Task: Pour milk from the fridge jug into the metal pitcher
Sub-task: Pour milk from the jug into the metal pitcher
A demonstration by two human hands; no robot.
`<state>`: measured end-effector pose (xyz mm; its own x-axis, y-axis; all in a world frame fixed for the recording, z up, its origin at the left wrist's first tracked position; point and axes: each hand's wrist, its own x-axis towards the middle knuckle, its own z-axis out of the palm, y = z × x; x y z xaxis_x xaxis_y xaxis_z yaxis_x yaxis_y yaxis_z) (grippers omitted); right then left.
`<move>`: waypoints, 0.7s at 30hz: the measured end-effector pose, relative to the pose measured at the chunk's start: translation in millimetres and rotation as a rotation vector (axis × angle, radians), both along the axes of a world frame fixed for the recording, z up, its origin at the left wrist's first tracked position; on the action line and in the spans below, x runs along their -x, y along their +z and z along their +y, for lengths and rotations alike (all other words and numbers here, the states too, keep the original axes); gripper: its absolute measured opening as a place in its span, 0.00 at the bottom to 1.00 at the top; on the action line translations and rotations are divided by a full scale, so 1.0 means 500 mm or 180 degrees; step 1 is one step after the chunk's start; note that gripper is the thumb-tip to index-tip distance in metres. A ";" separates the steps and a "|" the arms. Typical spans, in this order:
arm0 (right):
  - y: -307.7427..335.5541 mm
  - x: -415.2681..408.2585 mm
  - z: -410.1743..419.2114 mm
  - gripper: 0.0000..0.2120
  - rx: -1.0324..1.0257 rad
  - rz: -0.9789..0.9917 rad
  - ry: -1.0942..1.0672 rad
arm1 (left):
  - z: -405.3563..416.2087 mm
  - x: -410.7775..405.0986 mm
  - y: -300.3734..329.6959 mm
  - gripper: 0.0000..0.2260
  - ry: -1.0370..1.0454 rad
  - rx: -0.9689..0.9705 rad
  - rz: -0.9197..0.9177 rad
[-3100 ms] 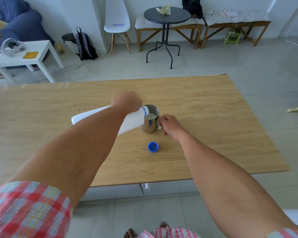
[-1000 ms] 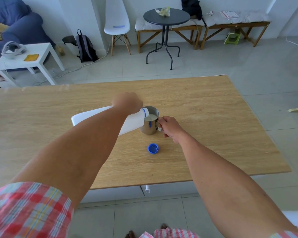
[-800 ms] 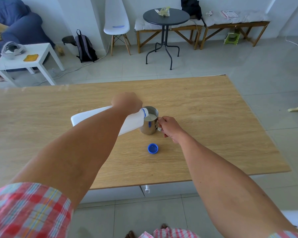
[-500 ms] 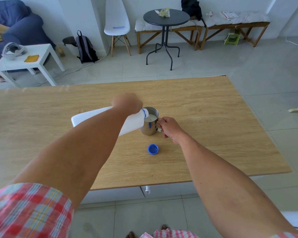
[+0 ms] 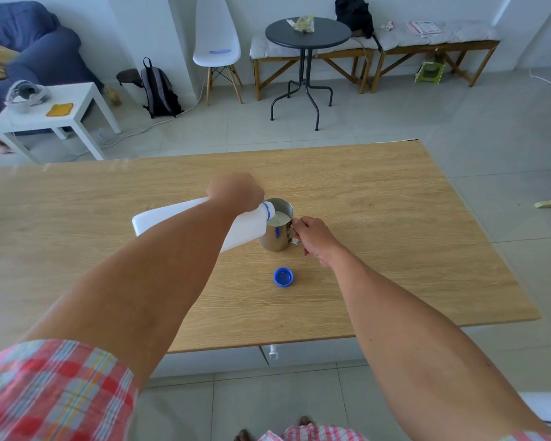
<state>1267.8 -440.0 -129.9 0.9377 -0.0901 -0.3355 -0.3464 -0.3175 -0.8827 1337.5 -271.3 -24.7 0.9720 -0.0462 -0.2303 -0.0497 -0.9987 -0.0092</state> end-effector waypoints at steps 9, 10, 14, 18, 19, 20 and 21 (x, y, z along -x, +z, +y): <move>0.002 0.000 0.001 0.18 0.0018 0.0016 0.0001 | -0.001 0.000 0.000 0.11 -0.0022 -0.0024 -0.0031; 0.003 0.001 0.001 0.18 0.0019 0.0016 0.0000 | -0.002 0.001 0.000 0.11 -0.0026 -0.0027 -0.0026; 0.005 0.001 0.000 0.18 0.0009 0.0029 0.0005 | -0.004 0.002 0.003 0.10 -0.0044 -0.0041 -0.0015; 0.004 0.002 -0.001 0.18 -0.0030 0.0036 0.0006 | -0.003 0.000 0.003 0.10 -0.0067 -0.0046 -0.0026; 0.004 0.002 -0.001 0.18 -0.0026 0.0035 0.0009 | -0.003 0.000 0.002 0.11 -0.0073 -0.0046 -0.0033; 0.005 0.002 -0.001 0.18 -0.0019 0.0034 0.0011 | -0.004 0.000 0.002 0.11 -0.0072 -0.0045 -0.0033; 0.005 0.002 -0.001 0.18 -0.0013 0.0035 0.0010 | -0.004 0.000 0.003 0.10 -0.0068 -0.0047 -0.0029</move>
